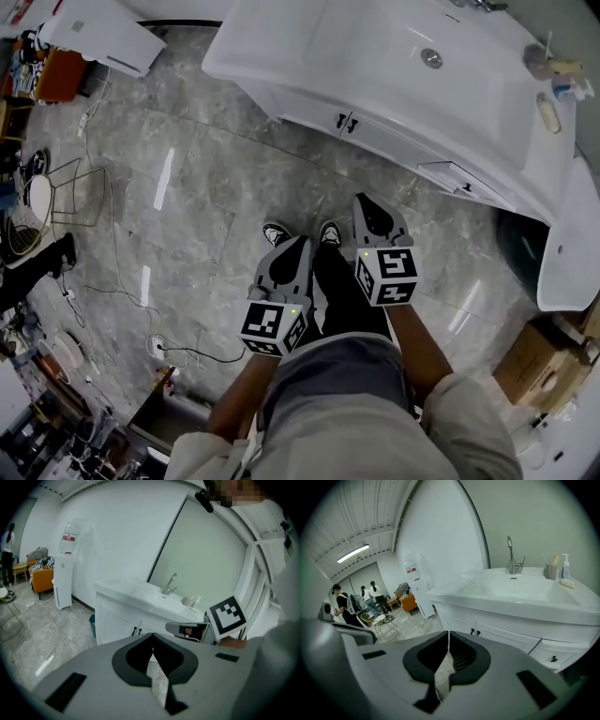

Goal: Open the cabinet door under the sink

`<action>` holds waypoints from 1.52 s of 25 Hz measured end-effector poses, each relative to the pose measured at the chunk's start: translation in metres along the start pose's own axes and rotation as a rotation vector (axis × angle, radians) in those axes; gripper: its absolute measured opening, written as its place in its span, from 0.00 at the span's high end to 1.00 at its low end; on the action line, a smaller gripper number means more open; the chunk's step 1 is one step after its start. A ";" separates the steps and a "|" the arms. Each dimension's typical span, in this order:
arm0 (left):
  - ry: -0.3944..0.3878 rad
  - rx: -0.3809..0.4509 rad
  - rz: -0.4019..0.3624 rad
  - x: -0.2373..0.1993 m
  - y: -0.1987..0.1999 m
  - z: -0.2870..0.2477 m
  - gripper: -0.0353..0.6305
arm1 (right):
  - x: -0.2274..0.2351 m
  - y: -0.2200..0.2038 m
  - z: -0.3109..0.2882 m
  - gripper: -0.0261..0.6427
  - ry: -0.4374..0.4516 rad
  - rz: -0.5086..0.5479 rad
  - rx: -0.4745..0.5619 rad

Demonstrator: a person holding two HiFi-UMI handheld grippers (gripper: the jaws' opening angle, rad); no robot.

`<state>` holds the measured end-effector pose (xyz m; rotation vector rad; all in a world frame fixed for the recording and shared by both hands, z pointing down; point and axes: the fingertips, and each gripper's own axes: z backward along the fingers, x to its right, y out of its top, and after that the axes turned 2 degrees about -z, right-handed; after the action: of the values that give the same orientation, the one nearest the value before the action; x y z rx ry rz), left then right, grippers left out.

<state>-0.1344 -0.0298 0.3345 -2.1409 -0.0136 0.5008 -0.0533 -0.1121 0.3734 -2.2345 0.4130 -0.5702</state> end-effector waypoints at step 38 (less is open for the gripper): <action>-0.006 -0.086 0.020 -0.077 -0.091 -0.048 0.95 | 0.114 -0.074 -0.199 0.76 -0.343 -0.184 0.031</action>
<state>-0.1716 -0.0287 0.4577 -2.2259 -0.0175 0.5262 -0.0521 -0.2382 0.5783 -2.2975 0.0231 -0.2737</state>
